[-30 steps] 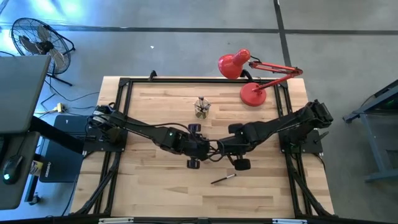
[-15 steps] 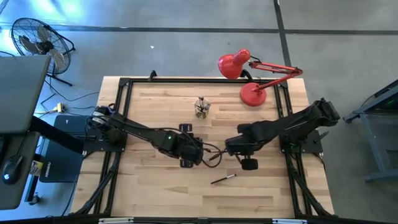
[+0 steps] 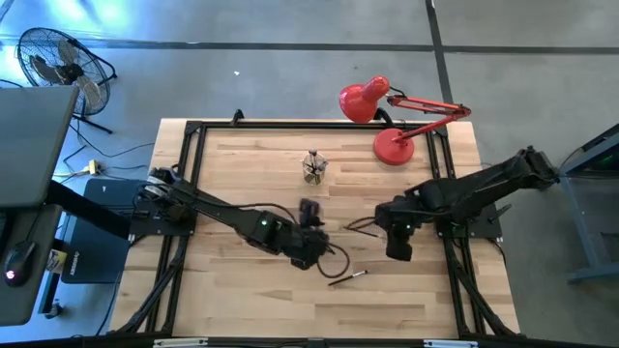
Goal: Pick & Place Makeup Brushes
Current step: Put the eyeshadow brush into the makeup brush holder
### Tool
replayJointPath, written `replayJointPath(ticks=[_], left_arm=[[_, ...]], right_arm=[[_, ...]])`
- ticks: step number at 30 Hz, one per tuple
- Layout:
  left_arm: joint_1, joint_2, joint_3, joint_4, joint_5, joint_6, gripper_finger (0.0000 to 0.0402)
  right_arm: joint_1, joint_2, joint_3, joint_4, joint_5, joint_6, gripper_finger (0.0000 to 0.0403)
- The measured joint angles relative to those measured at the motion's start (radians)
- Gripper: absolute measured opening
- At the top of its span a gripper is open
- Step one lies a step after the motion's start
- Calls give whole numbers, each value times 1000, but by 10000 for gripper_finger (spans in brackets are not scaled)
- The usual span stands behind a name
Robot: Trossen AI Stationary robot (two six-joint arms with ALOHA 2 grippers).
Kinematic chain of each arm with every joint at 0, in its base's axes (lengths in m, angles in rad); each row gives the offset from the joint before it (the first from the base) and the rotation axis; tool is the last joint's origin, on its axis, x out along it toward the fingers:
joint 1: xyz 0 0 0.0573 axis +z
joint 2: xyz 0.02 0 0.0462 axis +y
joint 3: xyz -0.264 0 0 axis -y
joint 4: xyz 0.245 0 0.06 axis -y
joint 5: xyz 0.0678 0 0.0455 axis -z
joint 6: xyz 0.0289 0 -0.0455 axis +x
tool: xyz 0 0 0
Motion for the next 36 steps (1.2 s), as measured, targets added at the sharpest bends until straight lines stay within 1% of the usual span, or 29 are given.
replayJointPath(ticks=[3,5,6,8,9,12,14,18,20,22,27,32,36], left_arm=[[1,18,-5,43,-37,152,159],[1,26,1,97,-63,228,159],[2,38,4,127,-87,250,158],[0,51,-4,114,-148,281,159],[0,55,-7,116,-160,298,159],[6,77,4,194,-162,344,158],[7,86,-4,174,-191,376,159],[20,106,2,201,-186,389,158],[21,113,-3,167,-185,388,159],[21,114,-4,176,-181,387,158],[26,127,-3,201,-209,407,159],[42,125,0,213,-188,412,159],[58,125,-1,219,-207,413,159]], right_arm=[[-35,3,26,9,-73,6,0],[-61,11,44,23,-113,14,0],[-75,20,54,28,-125,29,0],[-98,42,72,31,-146,49,0],[-107,58,81,30,-153,53,0],[-131,103,110,33,-172,49,0],[-143,132,130,48,-174,40,0],[-166,163,159,80,-173,24,0],[-176,164,171,87,-162,28,0],[-187,160,174,104,-144,28,0],[-196,157,174,148,-164,26,0],[-195,157,174,164,-177,24,0],[-196,157,171,163,-177,24,0]])
